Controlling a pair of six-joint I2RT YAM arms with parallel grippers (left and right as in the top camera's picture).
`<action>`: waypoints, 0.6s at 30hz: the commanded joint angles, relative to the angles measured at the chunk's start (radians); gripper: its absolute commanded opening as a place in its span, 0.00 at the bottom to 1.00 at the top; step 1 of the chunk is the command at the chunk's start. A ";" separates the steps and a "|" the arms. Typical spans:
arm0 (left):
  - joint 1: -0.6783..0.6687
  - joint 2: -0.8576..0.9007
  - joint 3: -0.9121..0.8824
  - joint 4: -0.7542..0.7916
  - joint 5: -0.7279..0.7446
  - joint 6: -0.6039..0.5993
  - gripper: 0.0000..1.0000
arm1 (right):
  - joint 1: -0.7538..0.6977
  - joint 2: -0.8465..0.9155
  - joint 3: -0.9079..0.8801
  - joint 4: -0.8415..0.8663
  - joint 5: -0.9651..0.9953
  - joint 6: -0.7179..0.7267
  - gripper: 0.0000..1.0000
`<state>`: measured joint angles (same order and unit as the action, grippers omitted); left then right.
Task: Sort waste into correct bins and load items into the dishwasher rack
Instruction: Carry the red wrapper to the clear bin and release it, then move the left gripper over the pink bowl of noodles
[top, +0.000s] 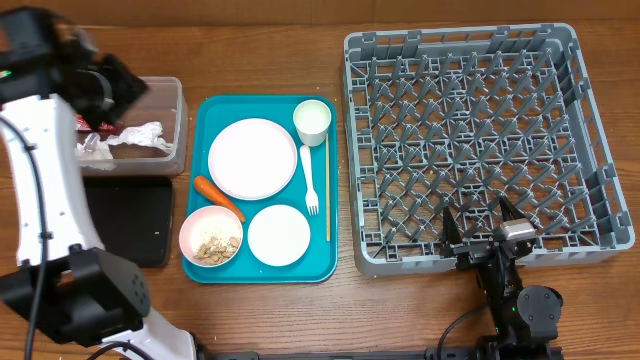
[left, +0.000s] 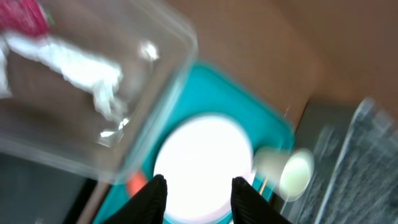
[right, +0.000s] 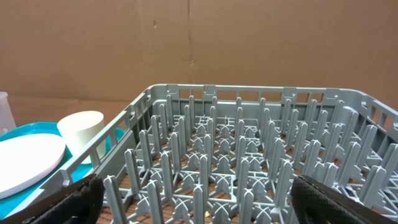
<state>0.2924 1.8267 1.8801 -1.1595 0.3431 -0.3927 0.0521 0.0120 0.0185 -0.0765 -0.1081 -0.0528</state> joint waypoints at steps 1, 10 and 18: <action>-0.093 -0.015 0.003 -0.110 -0.132 0.091 0.33 | -0.003 -0.007 -0.011 0.005 -0.005 0.004 1.00; -0.263 -0.015 -0.001 -0.362 -0.178 0.067 0.21 | -0.003 -0.007 -0.011 0.005 -0.005 0.004 1.00; -0.416 -0.017 -0.001 -0.460 -0.301 -0.042 0.13 | -0.003 -0.007 -0.011 0.005 -0.005 0.004 1.00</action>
<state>-0.0784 1.8240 1.8767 -1.6089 0.1204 -0.3706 0.0521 0.0120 0.0185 -0.0761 -0.1081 -0.0525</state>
